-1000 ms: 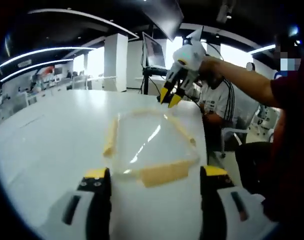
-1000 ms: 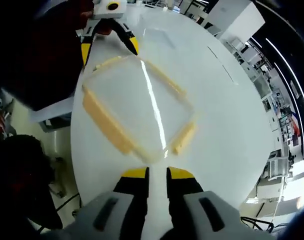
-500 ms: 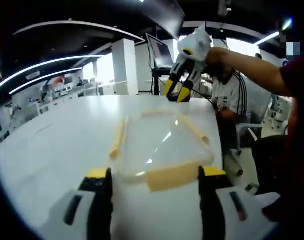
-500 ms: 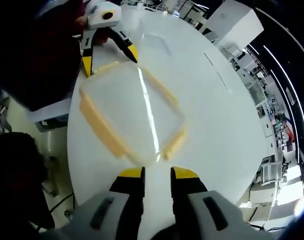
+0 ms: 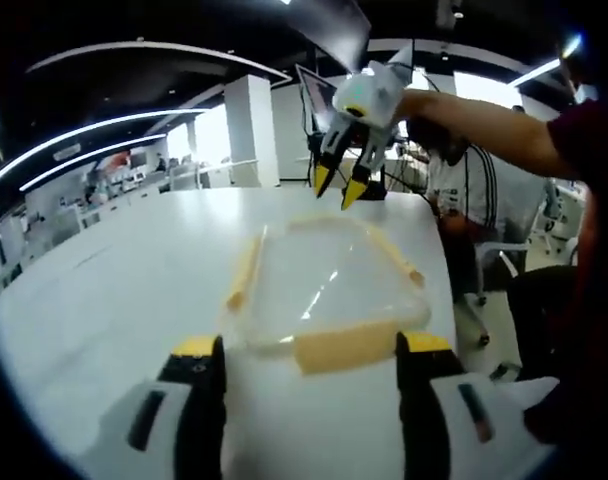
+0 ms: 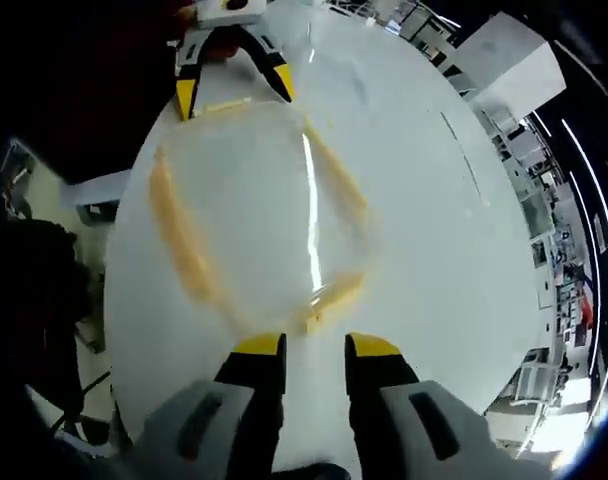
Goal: Snap each plastic latch of the storage box into its locked position after aligning the lid with the box until every specified latch is closed and the lid sits flush.
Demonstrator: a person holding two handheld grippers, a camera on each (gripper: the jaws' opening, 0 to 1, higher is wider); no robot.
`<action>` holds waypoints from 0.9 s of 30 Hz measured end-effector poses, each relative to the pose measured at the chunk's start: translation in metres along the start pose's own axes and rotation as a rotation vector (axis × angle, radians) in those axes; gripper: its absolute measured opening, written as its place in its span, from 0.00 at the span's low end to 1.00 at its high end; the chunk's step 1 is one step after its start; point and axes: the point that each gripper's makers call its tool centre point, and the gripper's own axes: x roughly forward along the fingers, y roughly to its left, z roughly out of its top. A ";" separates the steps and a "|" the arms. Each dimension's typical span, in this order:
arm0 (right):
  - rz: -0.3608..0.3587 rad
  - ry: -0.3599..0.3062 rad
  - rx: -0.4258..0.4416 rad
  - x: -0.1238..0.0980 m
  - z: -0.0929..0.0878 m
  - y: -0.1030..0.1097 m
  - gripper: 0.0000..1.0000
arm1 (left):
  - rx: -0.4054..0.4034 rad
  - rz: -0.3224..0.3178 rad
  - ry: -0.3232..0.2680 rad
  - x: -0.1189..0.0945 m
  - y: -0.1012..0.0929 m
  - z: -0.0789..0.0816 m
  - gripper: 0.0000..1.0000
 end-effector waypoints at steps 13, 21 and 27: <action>0.080 0.065 -0.124 0.008 0.006 -0.015 0.30 | -0.007 -0.022 0.009 -0.001 0.005 -0.001 0.70; 0.143 0.112 -0.217 0.013 0.014 -0.014 0.38 | -0.014 -0.035 0.006 -0.001 0.006 -0.001 0.70; 0.197 0.143 -0.299 0.014 0.017 -0.013 0.40 | -0.015 -0.046 0.009 -0.001 0.007 -0.001 0.70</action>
